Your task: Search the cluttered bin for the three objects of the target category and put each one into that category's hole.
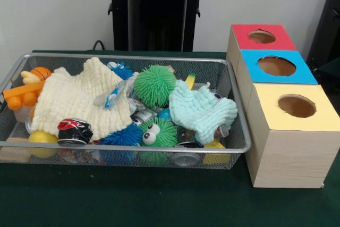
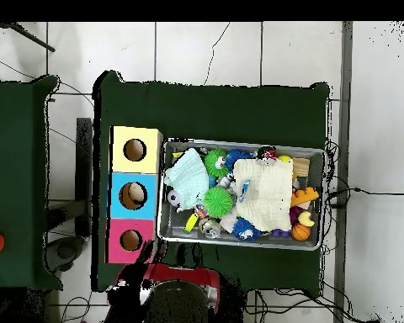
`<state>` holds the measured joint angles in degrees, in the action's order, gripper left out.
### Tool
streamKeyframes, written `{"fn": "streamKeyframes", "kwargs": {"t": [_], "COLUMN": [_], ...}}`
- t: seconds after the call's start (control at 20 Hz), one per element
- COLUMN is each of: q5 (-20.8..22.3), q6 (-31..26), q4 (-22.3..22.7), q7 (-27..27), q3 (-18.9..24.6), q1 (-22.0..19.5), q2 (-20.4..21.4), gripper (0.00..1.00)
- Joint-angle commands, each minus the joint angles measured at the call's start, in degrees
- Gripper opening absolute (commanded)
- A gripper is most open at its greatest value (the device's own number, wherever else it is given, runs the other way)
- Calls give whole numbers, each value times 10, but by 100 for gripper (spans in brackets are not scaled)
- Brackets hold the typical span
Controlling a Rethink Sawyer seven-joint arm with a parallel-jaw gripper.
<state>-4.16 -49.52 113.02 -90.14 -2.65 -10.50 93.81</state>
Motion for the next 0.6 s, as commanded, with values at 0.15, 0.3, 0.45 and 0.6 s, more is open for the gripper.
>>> {"fn": "streamKeyframes", "kwargs": {"t": [0.15,0.3,0.45,0.6], "q5": [16,25,32,32], "q6": [-111,-149,-181,-218], "q4": [46,18,-8,-35], "q7": [47,43,40,31], "q3": [-14,-9,-5,-1], "q1": [-4,-4,-4,-5], "q2": [-3,5,13,17], "gripper": [100,100,100,100]}}
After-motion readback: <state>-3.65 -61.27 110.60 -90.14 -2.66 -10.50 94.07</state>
